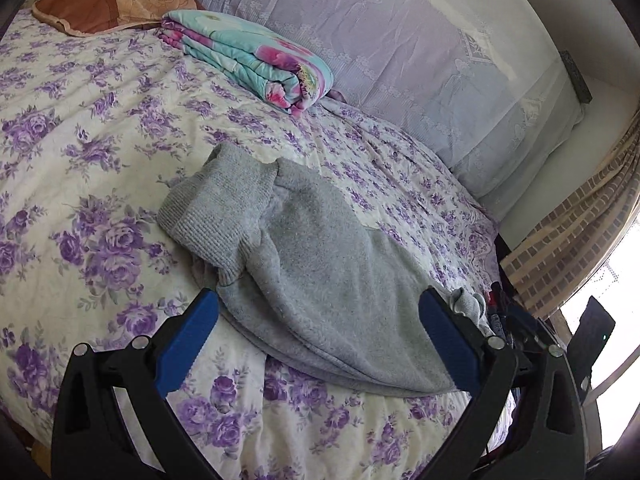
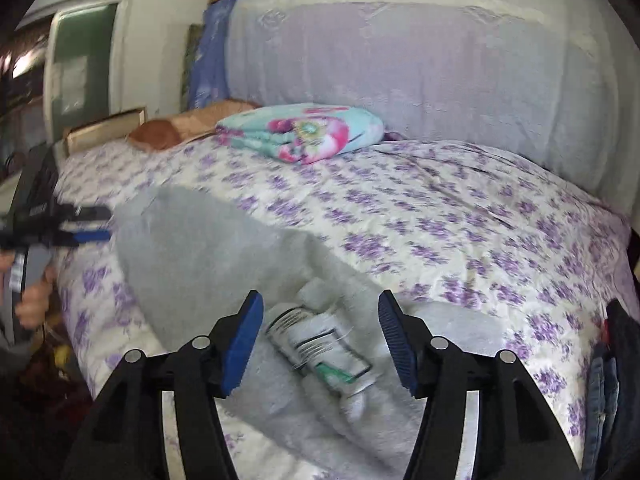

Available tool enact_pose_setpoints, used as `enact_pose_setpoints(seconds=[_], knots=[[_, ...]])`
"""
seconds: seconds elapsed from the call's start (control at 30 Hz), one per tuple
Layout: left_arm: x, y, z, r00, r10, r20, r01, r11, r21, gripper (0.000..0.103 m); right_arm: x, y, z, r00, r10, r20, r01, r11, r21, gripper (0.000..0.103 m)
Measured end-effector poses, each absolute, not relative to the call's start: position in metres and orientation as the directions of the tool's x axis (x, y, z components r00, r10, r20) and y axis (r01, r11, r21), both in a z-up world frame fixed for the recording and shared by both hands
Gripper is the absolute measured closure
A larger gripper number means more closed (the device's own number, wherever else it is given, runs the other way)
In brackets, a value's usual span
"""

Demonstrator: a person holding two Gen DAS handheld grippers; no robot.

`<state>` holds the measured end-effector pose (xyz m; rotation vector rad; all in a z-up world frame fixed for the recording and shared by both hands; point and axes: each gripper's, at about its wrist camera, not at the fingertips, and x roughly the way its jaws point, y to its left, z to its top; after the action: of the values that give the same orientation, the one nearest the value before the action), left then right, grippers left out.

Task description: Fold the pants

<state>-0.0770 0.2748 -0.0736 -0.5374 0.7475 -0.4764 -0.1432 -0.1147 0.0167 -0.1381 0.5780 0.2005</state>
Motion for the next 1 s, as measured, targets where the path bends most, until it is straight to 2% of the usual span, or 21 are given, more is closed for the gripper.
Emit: enact_pose_setpoints(seconds=[0.07,0.17,0.23,0.27,0.3,0.5,0.57,0.77,1.0], knots=[[-0.075,0.273,-0.079,0.627,-0.584,-0.515,0.203,0.761,-0.616,0.005,-0.125,-0.136,0.018,0.837,0.039,-0.546,-0.087,0.994,-0.062,0.043],[-0.073,0.273,-0.083,0.615,-0.591,-0.522,0.19,0.754,-0.629,0.005,-0.097,-0.145,-0.009,0.788,0.001,-0.615,-0.033,0.999,-0.041,0.042],[-0.071,0.272,-0.084,0.606,-0.591,-0.532,0.18,0.753,-0.632,0.005,-0.077,-0.13,-0.052,0.688,-0.018,-0.725,-0.078,0.992,-0.099,0.031],[-0.07,0.272,-0.085,0.601,-0.589,-0.54,0.173,0.756,-0.632,0.005,-0.074,-0.122,-0.073,0.666,-0.036,-0.745,-0.107,0.984,-0.142,0.028],[-0.068,0.271,-0.087,0.596,-0.586,-0.55,0.163,0.758,-0.631,0.005,-0.079,-0.12,-0.076,0.709,-0.037,-0.705,-0.099,0.983,-0.152,0.027],[-0.054,0.275,-0.095,0.587,-0.578,-0.568,0.112,0.752,-0.65,0.005,-0.081,-0.135,-0.073,0.717,0.046,-0.696,-0.103,0.994,-0.04,0.022],[-0.048,0.274,-0.094,0.588,-0.572,-0.572,0.104,0.754,-0.648,0.005,-0.081,-0.137,-0.072,0.718,0.067,-0.693,-0.113,0.993,-0.021,0.016],[-0.021,0.278,-0.099,0.585,-0.592,-0.554,0.083,0.724,-0.685,0.005,-0.079,-0.142,-0.072,0.714,0.144,-0.686,-0.15,0.987,0.051,0.005],[-0.024,0.288,-0.098,0.586,-0.594,-0.551,0.083,0.72,-0.689,0.005,-0.08,-0.145,-0.072,0.715,0.181,-0.675,-0.162,0.983,0.092,0.004]])
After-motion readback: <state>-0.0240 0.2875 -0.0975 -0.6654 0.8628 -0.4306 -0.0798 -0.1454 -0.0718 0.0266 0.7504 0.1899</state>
